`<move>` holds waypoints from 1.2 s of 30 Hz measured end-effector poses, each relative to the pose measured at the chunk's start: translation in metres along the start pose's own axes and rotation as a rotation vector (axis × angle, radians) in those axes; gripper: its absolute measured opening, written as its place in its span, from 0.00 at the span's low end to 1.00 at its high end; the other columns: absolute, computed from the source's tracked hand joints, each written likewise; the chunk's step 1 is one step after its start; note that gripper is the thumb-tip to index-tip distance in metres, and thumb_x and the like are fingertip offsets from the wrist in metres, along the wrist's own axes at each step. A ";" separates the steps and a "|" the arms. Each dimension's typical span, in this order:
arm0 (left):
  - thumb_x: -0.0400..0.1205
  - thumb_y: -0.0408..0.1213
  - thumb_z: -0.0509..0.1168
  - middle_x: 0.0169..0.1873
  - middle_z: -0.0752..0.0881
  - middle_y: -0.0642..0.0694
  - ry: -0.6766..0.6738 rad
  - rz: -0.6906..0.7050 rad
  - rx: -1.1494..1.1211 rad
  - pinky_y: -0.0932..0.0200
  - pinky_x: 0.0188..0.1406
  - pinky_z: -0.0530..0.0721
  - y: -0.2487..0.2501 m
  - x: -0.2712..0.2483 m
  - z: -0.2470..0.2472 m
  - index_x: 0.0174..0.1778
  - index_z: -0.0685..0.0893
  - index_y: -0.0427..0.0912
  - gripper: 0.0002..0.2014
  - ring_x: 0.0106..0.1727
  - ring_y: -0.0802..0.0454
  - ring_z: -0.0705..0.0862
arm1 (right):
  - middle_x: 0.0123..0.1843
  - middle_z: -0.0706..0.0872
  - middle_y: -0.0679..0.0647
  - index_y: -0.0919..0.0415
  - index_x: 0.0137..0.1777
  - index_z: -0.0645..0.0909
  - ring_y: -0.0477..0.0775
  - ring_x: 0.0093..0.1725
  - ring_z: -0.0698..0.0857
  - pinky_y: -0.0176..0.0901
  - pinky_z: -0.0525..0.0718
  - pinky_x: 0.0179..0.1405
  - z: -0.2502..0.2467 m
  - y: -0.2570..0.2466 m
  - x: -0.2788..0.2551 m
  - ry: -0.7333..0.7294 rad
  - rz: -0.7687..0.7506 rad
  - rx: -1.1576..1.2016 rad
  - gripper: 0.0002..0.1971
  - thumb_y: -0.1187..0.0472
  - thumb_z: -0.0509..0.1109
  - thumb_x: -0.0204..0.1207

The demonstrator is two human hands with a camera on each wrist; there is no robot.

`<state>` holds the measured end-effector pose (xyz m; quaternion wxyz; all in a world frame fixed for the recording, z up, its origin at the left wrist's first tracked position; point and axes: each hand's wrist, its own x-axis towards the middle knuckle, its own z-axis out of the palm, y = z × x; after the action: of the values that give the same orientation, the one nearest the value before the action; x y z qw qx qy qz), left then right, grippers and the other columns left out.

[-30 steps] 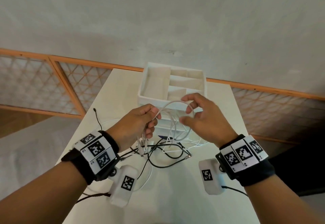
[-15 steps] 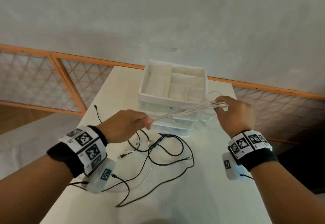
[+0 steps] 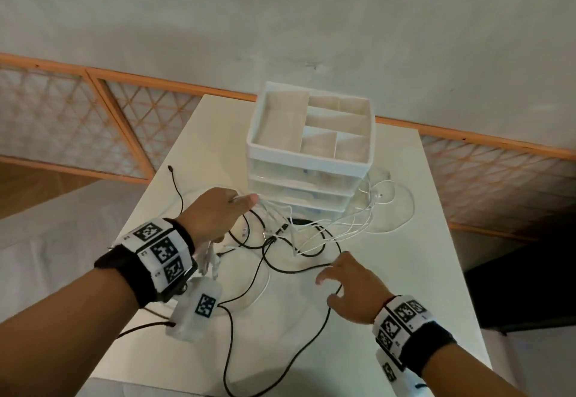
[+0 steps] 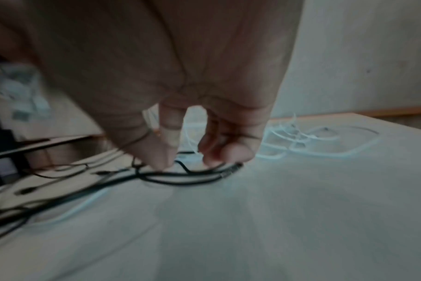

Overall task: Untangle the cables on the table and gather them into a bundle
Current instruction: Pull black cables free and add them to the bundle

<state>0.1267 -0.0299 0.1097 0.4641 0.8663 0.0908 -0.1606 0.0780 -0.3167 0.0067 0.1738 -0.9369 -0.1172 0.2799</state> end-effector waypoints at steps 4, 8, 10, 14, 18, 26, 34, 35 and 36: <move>0.87 0.46 0.62 0.21 0.62 0.50 0.002 -0.053 -0.362 0.63 0.17 0.61 0.003 -0.002 0.001 0.30 0.67 0.44 0.21 0.19 0.54 0.60 | 0.65 0.70 0.51 0.44 0.61 0.84 0.56 0.54 0.84 0.45 0.78 0.66 0.021 0.014 0.009 0.050 0.160 0.026 0.13 0.48 0.71 0.78; 0.89 0.40 0.59 0.21 0.71 0.51 0.002 -0.037 -0.519 0.64 0.15 0.65 0.012 -0.002 -0.001 0.40 0.78 0.38 0.13 0.19 0.57 0.66 | 0.61 0.71 0.53 0.52 0.62 0.79 0.58 0.60 0.81 0.44 0.81 0.60 0.032 0.023 0.017 0.127 0.294 0.098 0.16 0.63 0.73 0.75; 0.89 0.40 0.59 0.22 0.73 0.51 0.015 -0.026 -0.531 0.64 0.17 0.65 0.015 0.000 -0.003 0.43 0.81 0.38 0.13 0.19 0.58 0.68 | 0.58 0.78 0.56 0.53 0.60 0.75 0.59 0.55 0.83 0.45 0.84 0.51 0.029 0.028 0.021 0.162 0.378 0.195 0.17 0.70 0.66 0.73; 0.89 0.39 0.59 0.23 0.76 0.51 0.043 -0.042 -0.587 0.64 0.19 0.66 0.018 0.004 -0.004 0.42 0.81 0.39 0.12 0.21 0.57 0.69 | 0.54 0.84 0.64 0.52 0.60 0.70 0.57 0.40 0.85 0.40 0.81 0.33 0.011 0.040 0.028 0.254 0.468 0.365 0.16 0.65 0.64 0.75; 0.89 0.37 0.60 0.24 0.77 0.51 0.063 -0.048 -0.603 0.64 0.19 0.67 0.022 0.004 0.001 0.43 0.82 0.39 0.11 0.21 0.57 0.70 | 0.66 0.82 0.60 0.58 0.68 0.73 0.63 0.64 0.84 0.47 0.82 0.58 0.006 0.037 0.036 0.195 0.533 0.224 0.26 0.47 0.74 0.76; 0.87 0.30 0.59 0.24 0.74 0.49 0.042 -0.073 -0.622 0.64 0.18 0.67 0.027 0.005 0.005 0.46 0.80 0.38 0.06 0.22 0.56 0.69 | 0.65 0.81 0.61 0.60 0.62 0.79 0.64 0.63 0.83 0.45 0.81 0.52 0.028 0.039 0.034 0.120 0.600 0.061 0.22 0.50 0.72 0.71; 0.86 0.29 0.60 0.26 0.81 0.45 0.093 -0.237 -0.611 0.55 0.32 0.78 0.009 0.013 0.006 0.40 0.78 0.39 0.08 0.30 0.49 0.79 | 0.47 0.92 0.61 0.59 0.58 0.85 0.62 0.51 0.91 0.41 0.86 0.50 -0.061 0.051 0.014 0.597 0.519 0.395 0.12 0.61 0.70 0.76; 0.85 0.29 0.60 0.25 0.83 0.44 0.099 -0.264 -0.633 0.53 0.36 0.80 0.008 0.015 0.009 0.40 0.78 0.39 0.09 0.32 0.48 0.82 | 0.51 0.92 0.59 0.58 0.60 0.85 0.61 0.56 0.89 0.40 0.82 0.57 -0.075 0.042 0.010 0.634 0.418 0.370 0.12 0.63 0.69 0.77; 0.86 0.29 0.58 0.26 0.85 0.43 0.107 -0.282 -0.664 0.51 0.38 0.82 0.008 0.016 0.011 0.41 0.78 0.38 0.08 0.33 0.46 0.84 | 0.53 0.92 0.56 0.58 0.60 0.87 0.58 0.58 0.88 0.37 0.79 0.58 -0.085 0.030 0.008 0.651 0.310 0.341 0.12 0.65 0.69 0.78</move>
<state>0.1425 -0.0435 0.1046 0.6882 0.6545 0.2805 -0.1394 0.1357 -0.3638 0.0576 0.3105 -0.9410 0.1348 0.0067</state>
